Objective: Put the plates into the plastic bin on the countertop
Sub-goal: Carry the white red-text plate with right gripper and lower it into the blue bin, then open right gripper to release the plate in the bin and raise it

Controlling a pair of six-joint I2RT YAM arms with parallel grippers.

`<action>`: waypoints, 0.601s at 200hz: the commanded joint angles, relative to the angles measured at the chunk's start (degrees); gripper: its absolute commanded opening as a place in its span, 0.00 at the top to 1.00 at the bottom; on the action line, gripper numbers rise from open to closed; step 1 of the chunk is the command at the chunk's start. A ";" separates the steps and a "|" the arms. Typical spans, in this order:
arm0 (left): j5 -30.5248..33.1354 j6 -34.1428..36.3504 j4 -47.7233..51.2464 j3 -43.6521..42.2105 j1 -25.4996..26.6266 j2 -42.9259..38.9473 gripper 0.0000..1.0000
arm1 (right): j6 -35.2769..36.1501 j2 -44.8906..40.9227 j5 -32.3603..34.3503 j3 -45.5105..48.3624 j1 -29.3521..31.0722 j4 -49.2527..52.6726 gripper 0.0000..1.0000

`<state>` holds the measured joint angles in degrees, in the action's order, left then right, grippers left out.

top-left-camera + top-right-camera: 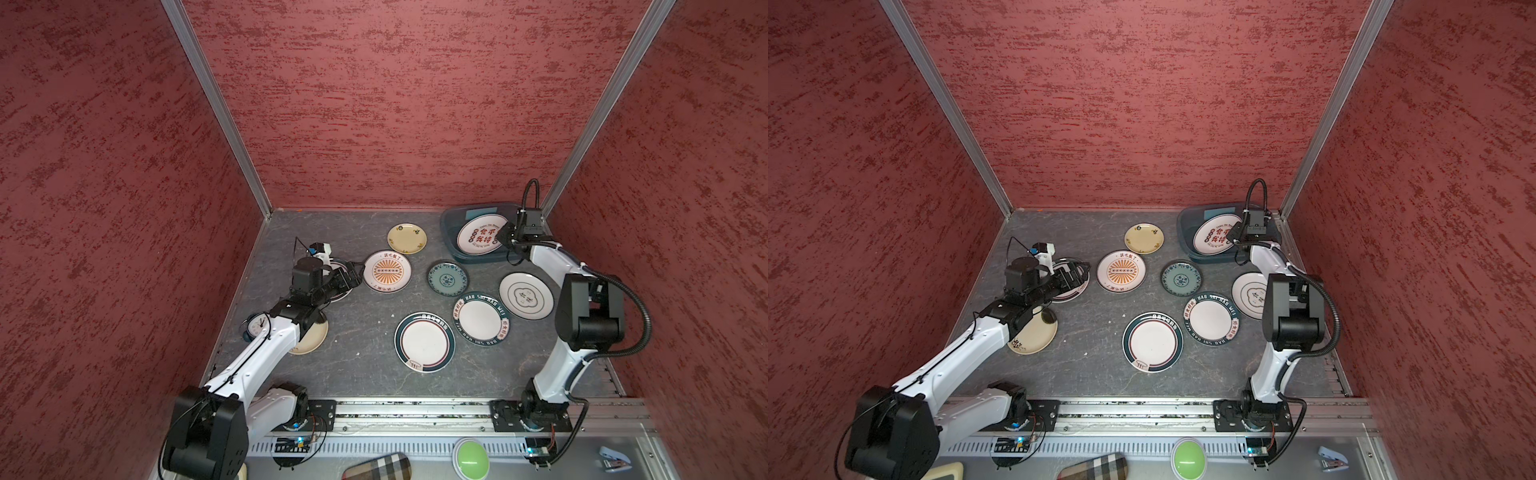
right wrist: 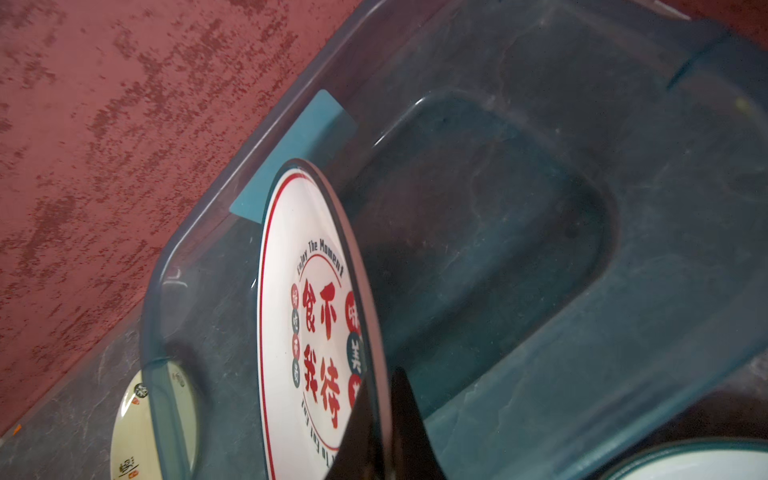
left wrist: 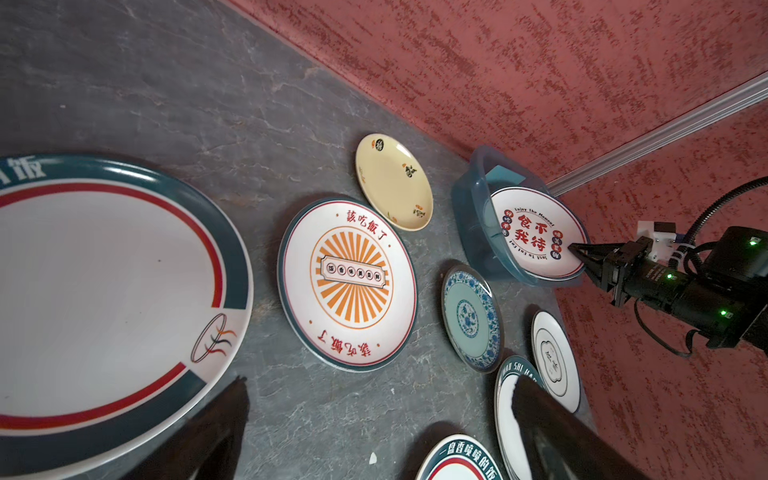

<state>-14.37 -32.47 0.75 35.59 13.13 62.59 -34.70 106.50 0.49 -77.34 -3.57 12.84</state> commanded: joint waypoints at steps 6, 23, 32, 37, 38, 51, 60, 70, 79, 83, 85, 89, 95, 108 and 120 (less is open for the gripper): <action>-3.75 -0.32 -4.67 -1.89 -1.75 0.57 0.01 | -0.72 2.97 -0.92 -3.84 -0.56 -2.16 1.00; -5.45 -1.10 -5.39 -1.91 -2.14 1.50 0.01 | -1.09 4.98 -1.72 -5.25 -0.52 -1.55 1.00; -5.96 -1.26 -5.25 -1.60 -2.30 2.02 0.01 | -1.07 6.03 -1.81 -6.01 -0.47 -1.06 1.00; -6.10 -1.20 -5.10 -1.50 -2.36 2.18 0.01 | -1.16 6.53 -1.89 -6.32 -0.47 -0.83 1.00; -6.10 -1.19 -5.08 -1.50 -2.38 2.18 0.01 | -1.16 6.62 -1.85 -6.37 -0.47 -0.86 1.00; -5.84 -0.76 -4.93 -1.49 -2.39 2.22 0.00 | -1.16 7.67 -2.08 -6.94 -0.53 -0.75 1.00; -5.19 -0.58 -4.72 -1.57 -2.45 2.14 0.00 | -0.75 8.32 -3.20 -6.94 -0.48 -1.21 1.00; -4.89 -0.45 -4.71 -1.73 -2.66 1.80 0.01 | -0.73 8.89 -3.97 -6.88 -0.52 -1.20 0.96; -4.71 -0.32 -4.56 -1.75 -2.71 1.54 0.01 | -0.49 9.24 -4.10 -6.96 -0.56 -0.90 0.81; -4.66 -0.25 -4.49 -1.73 -2.73 1.41 0.01 | -0.38 9.36 -4.10 -7.12 -0.56 -0.72 0.80; -4.62 -0.21 -4.37 -1.71 -2.75 1.40 0.00 | -0.35 9.39 -4.14 -7.19 -0.56 -0.56 0.80; -4.50 -0.29 -4.27 -1.68 -2.75 1.26 0.01 | -0.16 9.43 -4.10 -7.25 -0.59 -0.35 0.80; -4.44 -0.23 -4.11 -1.68 -2.84 1.14 0.01 | 0.17 9.35 -3.96 -7.30 -0.64 -0.14 0.80; -4.39 -0.22 -4.01 -1.79 -2.92 0.74 0.01 | 0.57 8.83 -3.77 -7.27 -0.64 -0.10 0.71; -4.39 -0.23 -3.93 -1.86 -3.02 0.49 0.01 | 0.73 8.30 -3.75 -7.03 -0.64 -0.54 0.56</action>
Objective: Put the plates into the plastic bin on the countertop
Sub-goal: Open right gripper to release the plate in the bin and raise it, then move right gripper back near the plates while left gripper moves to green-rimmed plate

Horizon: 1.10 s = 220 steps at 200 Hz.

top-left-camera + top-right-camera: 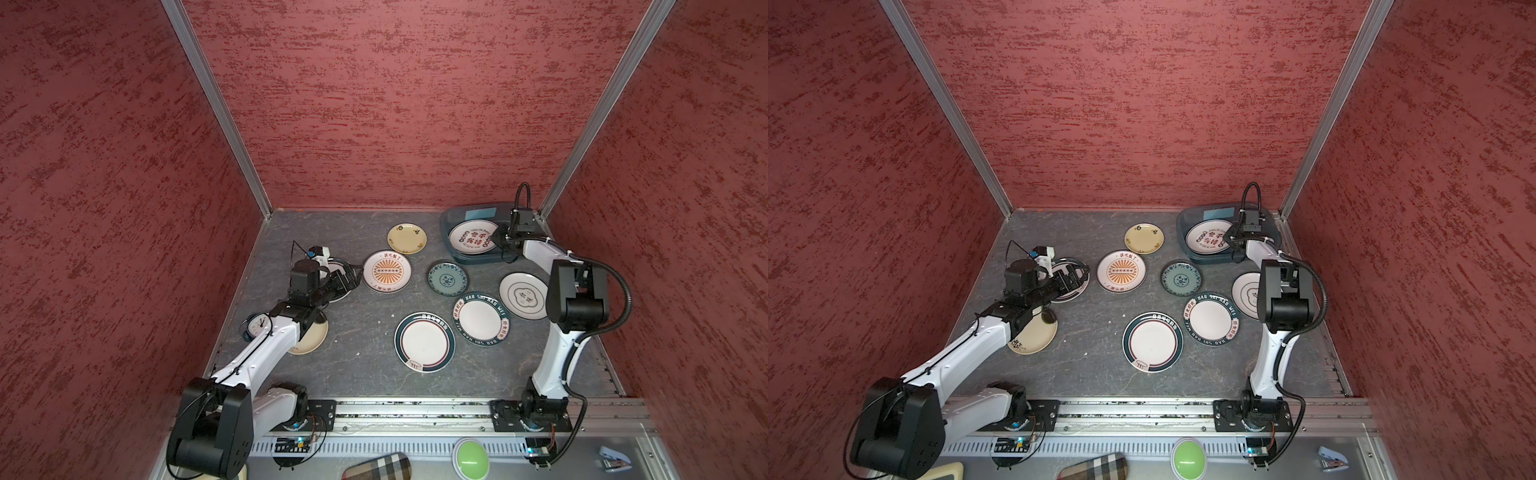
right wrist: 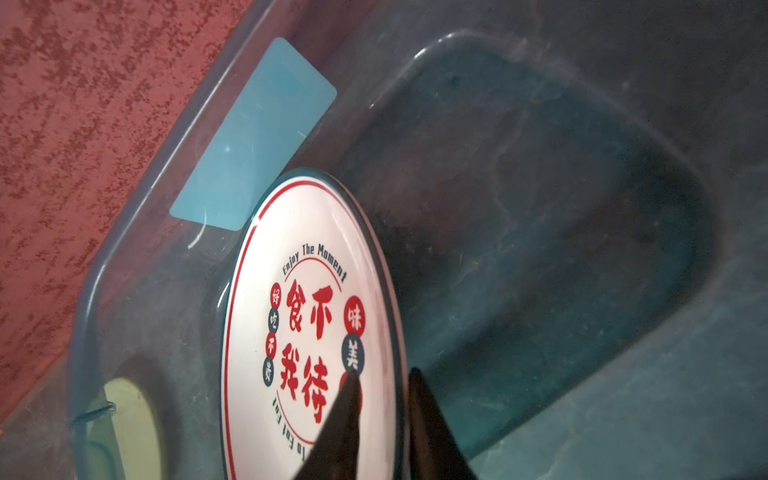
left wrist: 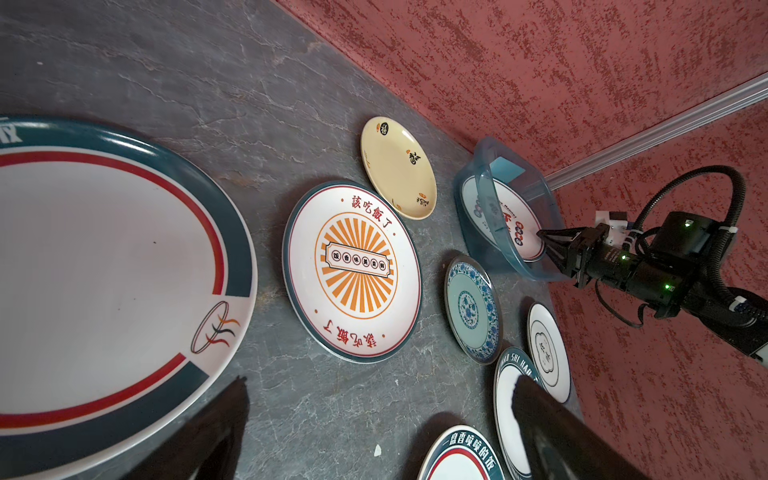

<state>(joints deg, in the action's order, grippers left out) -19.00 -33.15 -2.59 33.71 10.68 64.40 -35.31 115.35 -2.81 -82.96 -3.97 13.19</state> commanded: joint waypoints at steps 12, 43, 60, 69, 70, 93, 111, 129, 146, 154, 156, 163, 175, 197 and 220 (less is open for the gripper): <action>0.42 0.43 -0.61 -0.05 -0.58 -1.54 0.01 | 1.76 -1.21 -0.32 -1.32 -0.24 -0.91 0.55; 0.29 0.43 0.28 0.30 -0.83 -1.56 0.01 | 3.23 -3.51 0.61 -1.89 -0.24 0.58 0.44; 1.28 0.45 1.30 0.31 -0.83 -1.96 0.01 | 3.74 -6.16 0.26 -1.65 -0.21 1.08 0.39; 3.69 0.37 2.79 0.43 -0.84 -2.15 0.01 | 4.00 -7.97 0.34 -1.47 -0.21 1.59 0.37; 3.96 0.37 2.91 0.41 -0.88 -2.21 0.01 | 4.05 -8.09 0.34 -1.40 -0.23 1.63 0.37; 6.68 0.34 4.86 0.60 -1.35 -2.34 0.01 | 4.46 -14.28 0.35 0.89 -0.18 2.09 0.31; 6.87 -0.12 5.09 0.49 -1.55 -2.15 0.01 | 4.49 -20.20 0.23 4.50 -0.23 1.28 0.27; 6.41 -0.76 5.42 0.72 -1.63 -1.81 0.01 | 5.14 -26.49 -2.01 9.84 -0.21 -0.38 0.23; 6.15 -0.69 5.74 0.90 -1.65 -1.74 0.01 | 5.53 -32.56 -4.63 16.01 -0.22 -1.08 0.22; 6.21 -0.73 5.83 0.86 -1.63 -1.82 0.01 | 5.45 -36.05 -4.48 19.10 -0.18 -0.86 0.21; 6.22 -0.70 5.84 0.84 -1.67 -1.82 0.00 | 5.50 -36.79 -4.31 19.84 -0.21 -0.75 0.21; 6.31 -0.60 5.80 0.83 -1.75 -1.80 0.01 | 5.54 -39.30 -3.81 22.42 -0.25 -0.48 0.20; 6.36 -0.52 5.97 1.00 -1.71 -1.65 0.01 | 5.21 -44.13 -2.80 26.81 -0.25 0.18 0.18; 5.90 -0.70 6.17 1.24 -1.89 -0.99 0.01 | 3.21 -52.86 -3.55 34.97 -0.24 0.67 0.16; 5.09 -1.37 5.54 1.15 -1.97 -0.26 0.01 | 2.36 -60.87 -7.03 42.18 -0.23 0.48 0.14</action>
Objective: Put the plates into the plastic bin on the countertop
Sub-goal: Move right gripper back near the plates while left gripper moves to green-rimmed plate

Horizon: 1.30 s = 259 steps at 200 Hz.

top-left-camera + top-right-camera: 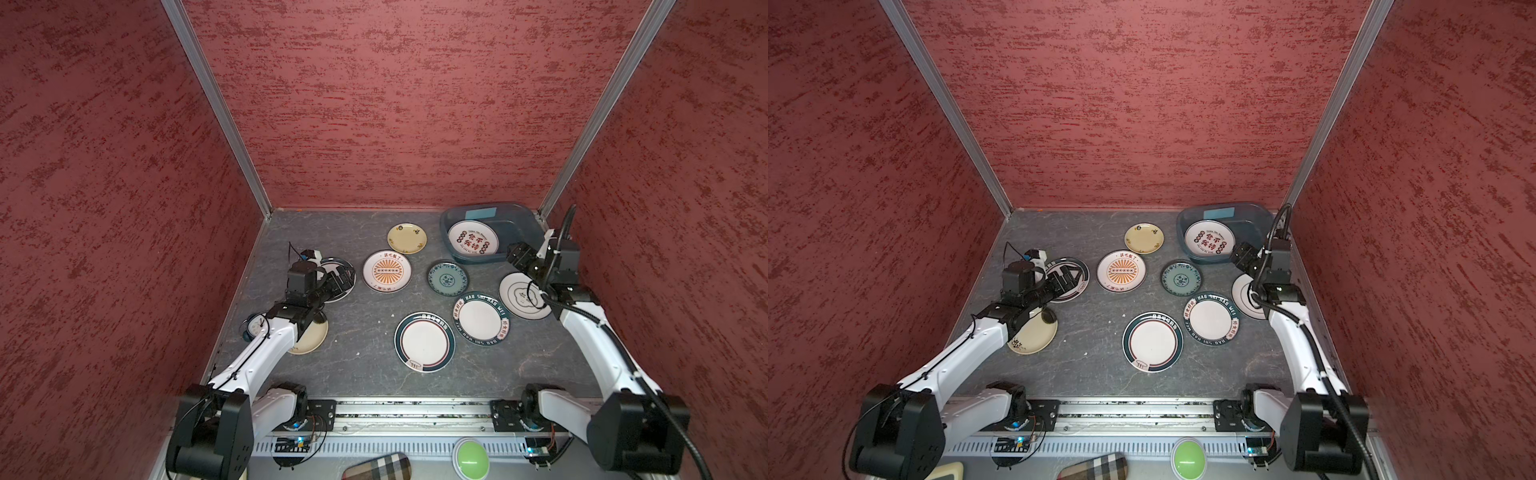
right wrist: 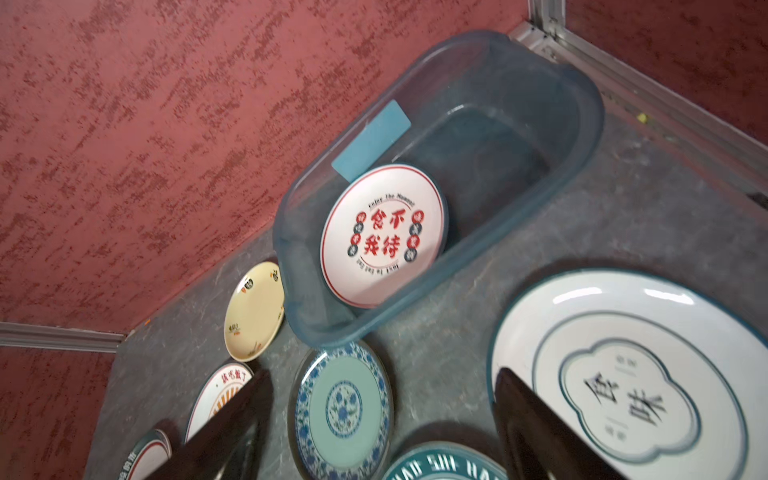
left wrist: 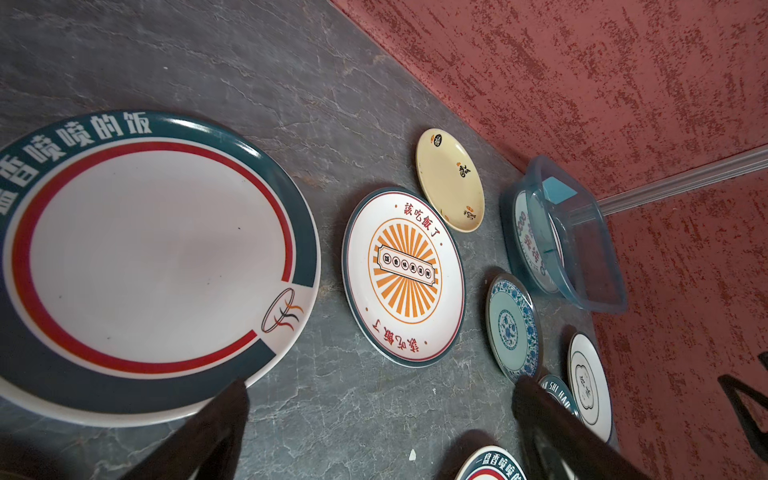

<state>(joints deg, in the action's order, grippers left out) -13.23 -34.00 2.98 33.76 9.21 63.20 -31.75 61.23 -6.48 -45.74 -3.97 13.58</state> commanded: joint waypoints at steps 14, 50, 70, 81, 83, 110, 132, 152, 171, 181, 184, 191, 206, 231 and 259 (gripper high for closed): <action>-0.90 -0.72 -0.08 1.22 -0.50 1.44 0.01 | -1.52 -10.65 -4.76 7.84 -0.19 0.63 0.11; -0.74 -3.19 -1.43 0.95 -0.86 3.68 0.01 | 0.29 -14.30 -15.13 12.64 -0.17 -3.19 0.10; -2.11 -4.69 -1.69 1.42 -0.94 5.76 0.01 | 1.24 -13.67 -17.38 13.00 -0.25 -3.57 0.08; -3.21 -5.57 -1.78 1.49 -1.03 6.43 0.01 | 1.50 -13.02 -16.76 12.79 -0.24 -2.81 0.06; -3.38 -5.80 -1.89 1.49 -1.04 6.52 0.00 | 1.58 -12.81 -16.75 12.76 -0.20 -2.65 0.06; -4.05 -8.01 -1.19 0.96 -1.02 6.52 0.01 | 2.25 -11.59 -16.40 13.15 -0.23 -2.70 0.03; -3.95 -9.78 0.88 0.56 -1.00 5.54 0.01 | 1.94 -12.12 -16.80 15.24 -0.22 -5.66 0.01; -3.85 -11.02 3.18 0.37 -1.03 4.34 0.01 | 1.87 -12.93 -16.55 16.76 -0.25 -7.50 0.01; -3.05 -11.64 5.71 0.26 -1.01 3.14 0.01 | 2.04 -13.66 -16.41 17.43 -0.25 -8.05 0.01; -2.45 -12.15 7.14 0.26 -0.95 2.46 0.01 | 2.04 -13.86 -16.37 17.43 -0.18 -7.88 0.01; -2.28 -12.27 7.48 0.26 -1.03 2.26 0.01 | 2.07 -13.94 -16.37 17.36 -0.23 -7.80 0.01; -1.97 -12.59 7.97 -0.05 -1.00 1.69 0.01 | 2.19 -14.10 -16.32 17.35 -0.18 -7.78 0.01; -1.03 -13.52 9.09 -0.69 -1.05 0.51 0.01 | 2.39 -14.21 -16.76 17.58 -0.25 -8.40 0.01; -0.53 -14.76 10.26 -1.59 -1.03 -0.87 0.01 | 1.95 -13.45 -17.24 18.29 -0.25 -9.98 0.01; 1.16 -15.41 11.76 -2.14 -1.08 -1.15 0.01 | 0.87 -12.10 -18.57 19.18 -0.25 -12.28 0.01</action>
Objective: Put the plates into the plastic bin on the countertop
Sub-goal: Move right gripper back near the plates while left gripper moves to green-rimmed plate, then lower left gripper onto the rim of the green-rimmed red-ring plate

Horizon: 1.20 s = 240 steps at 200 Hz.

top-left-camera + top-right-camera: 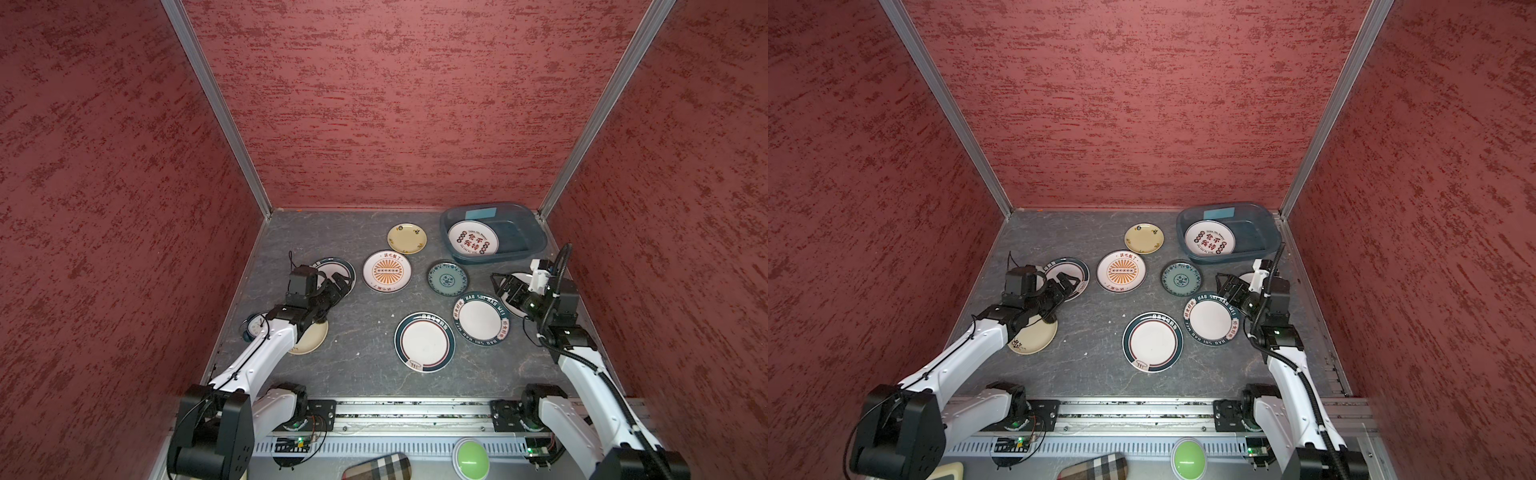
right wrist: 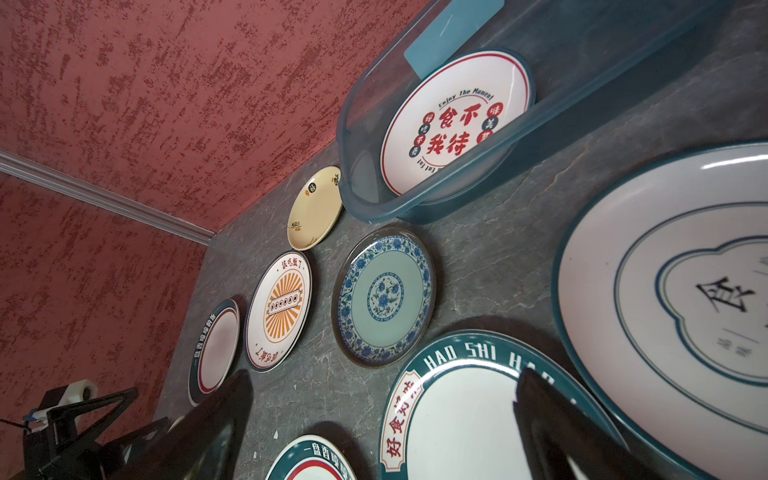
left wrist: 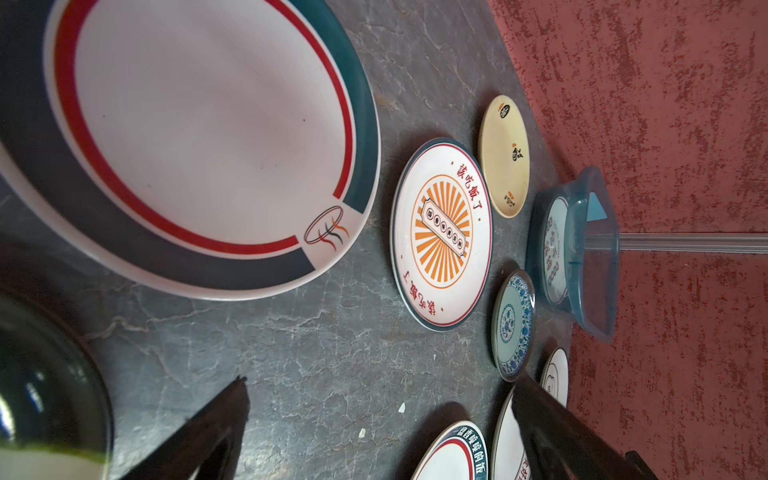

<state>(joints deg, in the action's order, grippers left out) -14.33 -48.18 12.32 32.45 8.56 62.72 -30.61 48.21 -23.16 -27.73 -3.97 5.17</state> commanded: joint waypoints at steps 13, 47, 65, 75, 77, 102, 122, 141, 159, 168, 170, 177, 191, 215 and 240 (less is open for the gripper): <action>2.55 -2.70 2.79 -0.82 -0.64 -0.24 0.01 | -0.76 1.46 -2.15 1.66 -0.22 -4.66 0.01; 1.59 -5.86 1.57 0.00 -0.65 2.50 0.01 | -0.81 2.74 -2.84 2.11 -0.19 -5.60 0.01; 1.58 -7.46 -0.03 0.07 -0.65 4.36 0.00 | -0.97 3.20 -2.80 2.30 -0.24 -6.10 0.01; 1.63 -8.54 -1.19 -0.17 -0.65 5.30 0.00 | -1.05 3.45 -2.86 2.41 -0.19 -6.31 0.01; 1.55 -8.69 -1.40 -0.19 -0.67 5.48 0.00 | -1.15 3.47 -2.84 2.41 -0.19 -6.31 0.01; 2.38 -10.81 -2.20 -0.09 -0.65 8.03 0.00 | -1.39 3.81 -2.54 2.41 -0.23 -6.63 0.01; 2.39 -12.28 -4.04 -0.51 -0.58 9.53 0.00 | -1.64 4.13 -2.16 2.33 -0.25 -6.75 0.01; 2.94 -12.36 -4.65 0.13 -0.17 11.02 0.00 | -1.82 4.57 -2.70 2.15 -0.25 -7.30 0.01; 3.49 -12.82 -5.09 0.79 0.57 12.27 0.06 | -1.33 5.18 -3.96 1.85 -0.17 -7.81 0.01; 3.47 -13.82 -6.02 0.56 0.99 12.59 0.11 | -0.77 5.56 -4.78 1.50 -0.19 -7.77 0.01; 3.55 -13.94 -6.24 0.55 1.12 12.67 0.12 | -0.64 5.69 -4.90 1.39 -0.24 -7.69 0.01; 3.76 -14.59 -6.99 0.33 1.45 12.86 0.13 | -0.27 6.01 -5.01 1.05 -0.21 -7.20 0.01; 4.28 -15.48 -7.44 0.25 1.78 13.51 0.14 | 0.41 6.37 -4.99 0.42 -0.25 -6.28 0.01; 5.18 -16.55 -7.82 0.31 1.76 14.65 0.16 | 0.60 6.21 -4.79 0.47 -0.21 -5.87 0.01; 7.08 -18.43 -8.08 -0.01 1.73 15.87 0.22 | 0.81 5.85 -4.46 0.83 -0.25 -5.57 0.01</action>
<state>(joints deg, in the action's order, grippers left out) -10.09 -64.20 5.74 31.99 10.17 77.34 -31.03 54.72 -27.05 -26.02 -3.97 -0.30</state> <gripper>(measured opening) 0.805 0.990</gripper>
